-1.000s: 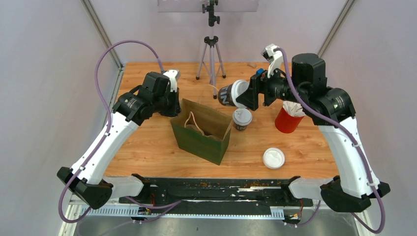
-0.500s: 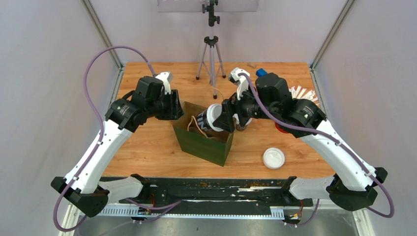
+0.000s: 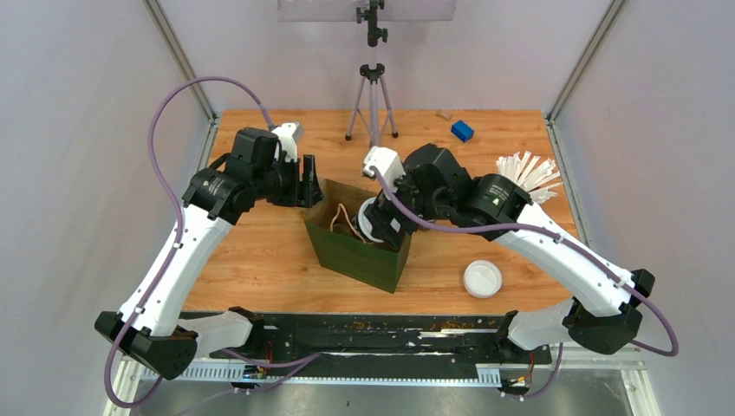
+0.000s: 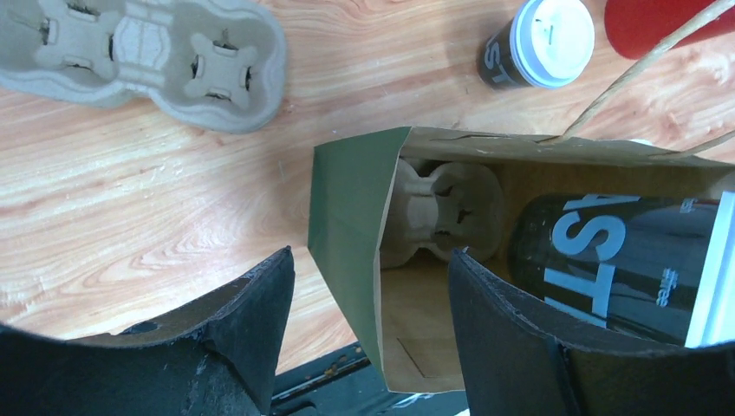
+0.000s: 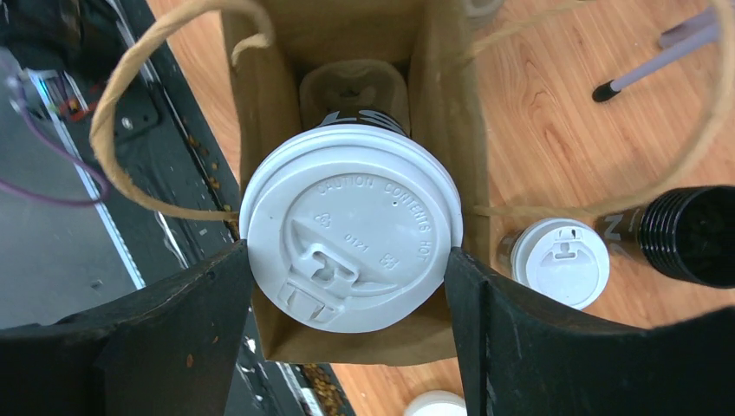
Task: Pack the takeout coffee
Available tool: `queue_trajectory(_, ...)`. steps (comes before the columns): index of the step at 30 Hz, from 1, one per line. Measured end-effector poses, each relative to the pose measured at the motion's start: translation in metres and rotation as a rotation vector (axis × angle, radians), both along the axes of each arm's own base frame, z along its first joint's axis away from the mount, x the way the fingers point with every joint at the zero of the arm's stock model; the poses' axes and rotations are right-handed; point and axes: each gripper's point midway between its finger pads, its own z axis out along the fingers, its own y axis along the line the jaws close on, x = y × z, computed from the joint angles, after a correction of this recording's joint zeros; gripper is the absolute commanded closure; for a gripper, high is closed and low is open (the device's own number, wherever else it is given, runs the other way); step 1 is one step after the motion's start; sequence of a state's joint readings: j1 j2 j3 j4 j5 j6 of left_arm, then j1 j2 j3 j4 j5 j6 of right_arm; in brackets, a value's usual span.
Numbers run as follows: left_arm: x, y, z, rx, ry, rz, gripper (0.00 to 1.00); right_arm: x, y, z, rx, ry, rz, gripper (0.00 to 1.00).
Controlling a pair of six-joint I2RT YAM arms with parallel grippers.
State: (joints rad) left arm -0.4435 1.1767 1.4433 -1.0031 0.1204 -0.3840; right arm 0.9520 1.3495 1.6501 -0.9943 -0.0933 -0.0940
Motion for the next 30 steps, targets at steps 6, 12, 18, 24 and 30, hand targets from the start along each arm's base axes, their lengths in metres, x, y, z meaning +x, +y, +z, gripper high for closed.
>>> queue_trajectory(6,0.001,0.001,-0.002,0.035,-0.016,-0.043,0.32,-0.02,0.006,-0.012,-0.109,-0.075,0.116,0.27)
queue_trajectory(12,0.003,-0.001,-0.001,0.045,-0.041,-0.079,0.38,-0.032,0.01,-0.018,-0.173,-0.13,0.183,0.27)
queue_trajectory(18,0.001,-0.008,-0.009,0.025,-0.029,-0.12,0.52,-0.039,0.012,-0.026,-0.217,-0.161,0.208,0.27)
queue_trajectory(24,-0.004,-0.013,-0.01,0.007,-0.022,-0.161,0.82,-0.047,0.013,-0.036,-0.246,-0.162,0.233,0.27)
queue_trajectory(30,-0.008,-0.019,-0.011,-0.025,-0.059,-0.207,0.98,-0.047,0.012,-0.041,-0.273,-0.173,0.225,0.27)
